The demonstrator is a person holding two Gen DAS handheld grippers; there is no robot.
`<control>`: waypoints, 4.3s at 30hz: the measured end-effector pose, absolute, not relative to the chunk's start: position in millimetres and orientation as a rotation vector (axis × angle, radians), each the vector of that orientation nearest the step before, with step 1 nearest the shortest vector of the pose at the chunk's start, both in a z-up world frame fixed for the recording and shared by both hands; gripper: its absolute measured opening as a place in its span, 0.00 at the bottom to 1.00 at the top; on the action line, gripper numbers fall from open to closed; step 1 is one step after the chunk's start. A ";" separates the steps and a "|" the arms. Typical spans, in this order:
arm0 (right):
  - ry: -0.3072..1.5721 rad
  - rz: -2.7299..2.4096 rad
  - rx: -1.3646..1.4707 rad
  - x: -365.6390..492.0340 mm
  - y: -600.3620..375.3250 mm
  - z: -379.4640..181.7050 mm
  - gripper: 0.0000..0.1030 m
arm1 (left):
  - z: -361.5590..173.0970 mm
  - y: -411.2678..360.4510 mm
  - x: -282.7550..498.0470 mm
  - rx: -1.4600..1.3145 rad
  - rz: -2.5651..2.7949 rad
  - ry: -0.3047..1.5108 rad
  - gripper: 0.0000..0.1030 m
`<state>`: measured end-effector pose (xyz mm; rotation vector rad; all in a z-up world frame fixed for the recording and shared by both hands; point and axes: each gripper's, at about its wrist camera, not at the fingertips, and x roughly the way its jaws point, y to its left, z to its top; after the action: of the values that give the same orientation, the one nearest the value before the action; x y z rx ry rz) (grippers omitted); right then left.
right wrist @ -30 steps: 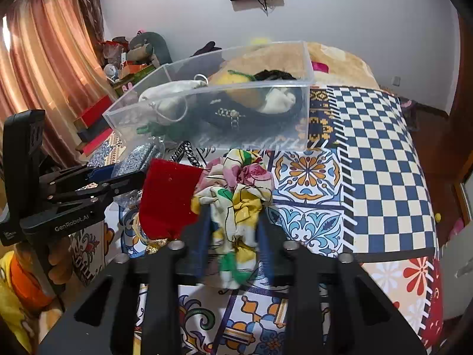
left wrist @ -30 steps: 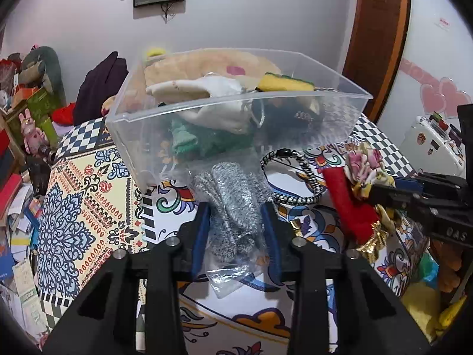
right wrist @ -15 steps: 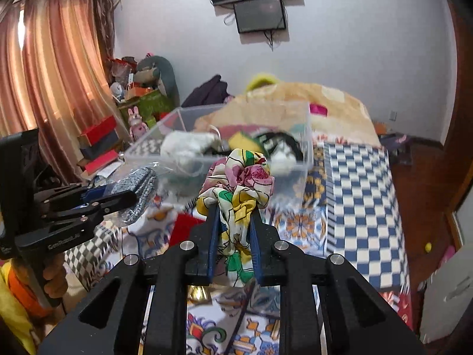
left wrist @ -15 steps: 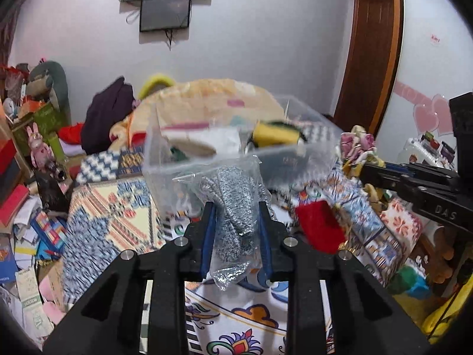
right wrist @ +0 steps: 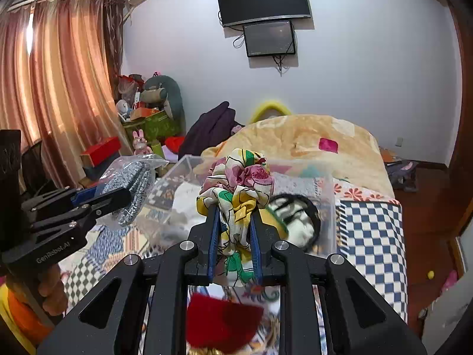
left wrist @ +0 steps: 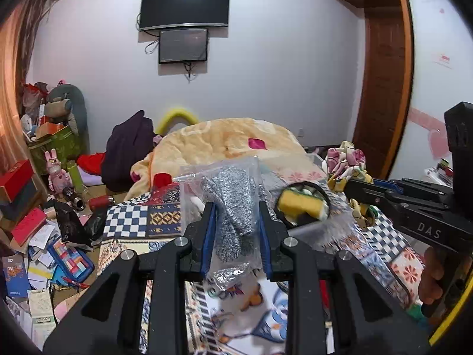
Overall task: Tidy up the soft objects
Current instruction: 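Drop the mesh bag into the box with left tool while right tool drops the scrunchie, then grasp the black-white cord with the left tool while the right grasps the red pouch, then drop the cord into the box with left tool while right tool drops the pouch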
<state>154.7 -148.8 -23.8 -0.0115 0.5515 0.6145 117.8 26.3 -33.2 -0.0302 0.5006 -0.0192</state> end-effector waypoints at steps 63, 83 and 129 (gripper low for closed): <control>0.754 0.576 -0.121 131.1 -141.8 -90.0 0.81 | -81.9 23.6 107.3 0.024 -0.028 0.685 0.91; 0.781 0.610 -0.189 116.7 -144.3 -120.2 0.25 | -132.0 -21.3 149.7 0.108 -0.061 0.810 0.71; 0.678 0.537 -0.013 114.1 -201.6 -80.5 0.20 | -128.5 -56.6 144.4 0.093 -0.239 0.830 0.20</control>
<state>114.1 -201.6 -80.5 -0.0126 0.6784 0.5368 144.4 -56.6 -128.5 0.0925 0.8299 -0.2389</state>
